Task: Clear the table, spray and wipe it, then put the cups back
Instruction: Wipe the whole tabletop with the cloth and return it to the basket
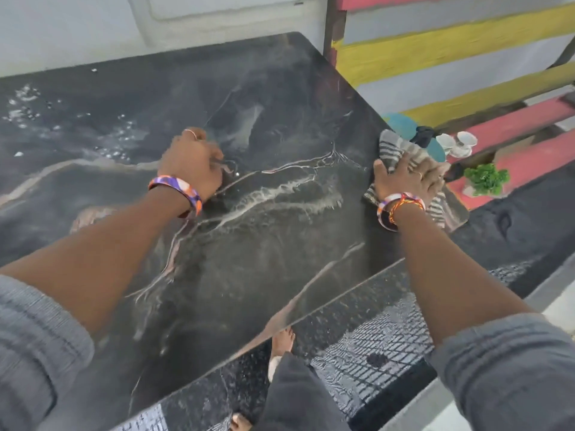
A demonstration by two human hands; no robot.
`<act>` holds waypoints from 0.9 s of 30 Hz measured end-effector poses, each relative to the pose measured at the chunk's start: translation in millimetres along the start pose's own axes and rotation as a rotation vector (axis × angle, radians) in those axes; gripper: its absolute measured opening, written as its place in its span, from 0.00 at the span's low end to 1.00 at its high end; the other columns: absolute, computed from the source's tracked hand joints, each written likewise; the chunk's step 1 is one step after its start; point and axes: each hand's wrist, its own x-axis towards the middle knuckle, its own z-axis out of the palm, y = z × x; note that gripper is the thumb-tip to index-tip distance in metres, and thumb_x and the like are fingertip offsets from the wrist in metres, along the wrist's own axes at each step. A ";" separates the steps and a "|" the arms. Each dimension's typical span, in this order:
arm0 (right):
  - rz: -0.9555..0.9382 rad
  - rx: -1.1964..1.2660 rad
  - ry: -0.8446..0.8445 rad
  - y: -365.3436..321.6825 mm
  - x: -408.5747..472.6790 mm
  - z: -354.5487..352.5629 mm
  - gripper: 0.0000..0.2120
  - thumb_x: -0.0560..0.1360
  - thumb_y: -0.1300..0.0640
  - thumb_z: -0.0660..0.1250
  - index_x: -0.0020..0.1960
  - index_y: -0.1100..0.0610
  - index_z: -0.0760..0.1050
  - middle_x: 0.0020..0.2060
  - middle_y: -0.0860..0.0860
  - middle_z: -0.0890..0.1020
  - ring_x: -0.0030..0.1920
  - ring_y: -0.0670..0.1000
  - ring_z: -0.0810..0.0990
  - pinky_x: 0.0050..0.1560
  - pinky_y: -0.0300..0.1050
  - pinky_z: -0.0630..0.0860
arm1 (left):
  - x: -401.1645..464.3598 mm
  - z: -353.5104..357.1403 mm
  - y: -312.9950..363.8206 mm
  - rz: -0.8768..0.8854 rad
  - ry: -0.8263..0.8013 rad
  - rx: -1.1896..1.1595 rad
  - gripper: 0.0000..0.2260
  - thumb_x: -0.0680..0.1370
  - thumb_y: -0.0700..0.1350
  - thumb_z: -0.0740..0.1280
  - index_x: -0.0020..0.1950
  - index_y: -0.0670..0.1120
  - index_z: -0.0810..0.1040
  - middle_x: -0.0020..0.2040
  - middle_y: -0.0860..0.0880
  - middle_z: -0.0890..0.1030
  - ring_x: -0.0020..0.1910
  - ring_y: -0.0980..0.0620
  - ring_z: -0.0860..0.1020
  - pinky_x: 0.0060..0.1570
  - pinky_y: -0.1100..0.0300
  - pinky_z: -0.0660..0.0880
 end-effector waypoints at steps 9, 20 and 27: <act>-0.687 -0.010 -0.104 -116.2 12.2 14.6 0.25 0.80 0.47 0.52 0.75 0.52 0.55 0.76 0.57 0.55 0.75 0.58 0.56 0.74 0.49 0.51 | 23.2 -15.4 -25.3 -0.172 0.090 -0.048 0.15 0.70 0.36 0.60 0.52 0.38 0.81 0.64 0.35 0.72 0.65 0.37 0.71 0.63 0.47 0.70; -1.065 0.561 -0.443 -193.8 -182.8 50.3 0.16 0.77 0.55 0.63 0.64 0.54 0.74 0.57 0.57 0.81 0.55 0.58 0.79 0.56 0.46 0.71 | -11.2 -52.1 -132.2 -0.310 0.102 0.072 0.13 0.68 0.31 0.64 0.49 0.39 0.83 0.58 0.35 0.77 0.57 0.34 0.75 0.60 0.44 0.73; -0.470 1.187 -0.278 -188.5 -171.2 12.7 0.17 0.71 0.44 0.63 0.54 0.53 0.76 0.35 0.50 0.79 0.36 0.53 0.76 0.40 0.51 0.76 | -21.0 -71.7 -135.8 -0.141 0.111 0.038 0.16 0.67 0.35 0.59 0.48 0.37 0.82 0.59 0.34 0.77 0.59 0.34 0.73 0.61 0.45 0.71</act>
